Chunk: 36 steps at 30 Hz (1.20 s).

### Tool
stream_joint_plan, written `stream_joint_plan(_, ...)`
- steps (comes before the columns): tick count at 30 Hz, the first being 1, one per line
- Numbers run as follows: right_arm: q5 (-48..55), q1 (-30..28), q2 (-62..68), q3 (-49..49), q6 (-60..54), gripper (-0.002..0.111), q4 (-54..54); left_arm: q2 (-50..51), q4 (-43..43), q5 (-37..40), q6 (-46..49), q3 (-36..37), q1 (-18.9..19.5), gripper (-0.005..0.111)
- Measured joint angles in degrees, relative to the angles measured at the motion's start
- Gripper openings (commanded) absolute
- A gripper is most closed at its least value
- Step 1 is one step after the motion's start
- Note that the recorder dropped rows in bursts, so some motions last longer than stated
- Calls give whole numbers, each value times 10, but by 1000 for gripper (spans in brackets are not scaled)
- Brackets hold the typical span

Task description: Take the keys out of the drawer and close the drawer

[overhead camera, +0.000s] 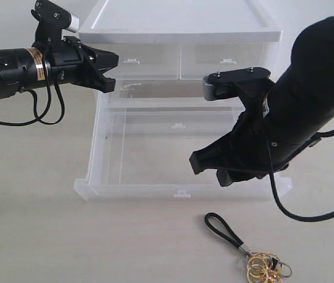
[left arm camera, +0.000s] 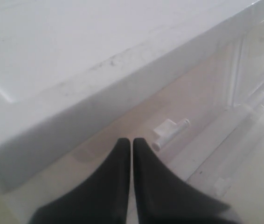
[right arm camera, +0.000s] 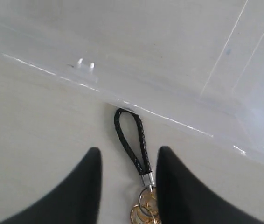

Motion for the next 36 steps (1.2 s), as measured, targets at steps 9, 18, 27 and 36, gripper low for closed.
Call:
stream_joint_plan(9,-11,10,0,13,-111,0,91,0,0,0,0,0,0,4)
stream_joint_plan(18,-200,64,0,94,-118,0,102,0,0,0,0,0,0,4)
stream_joint_plan(27,-280,69,0,168,-116,0,87,0,0,0,0,0,-1,4)
stream_joint_plan(36,-290,69,15,176,-117,0,30,0,0,1,0,0,-1,4)
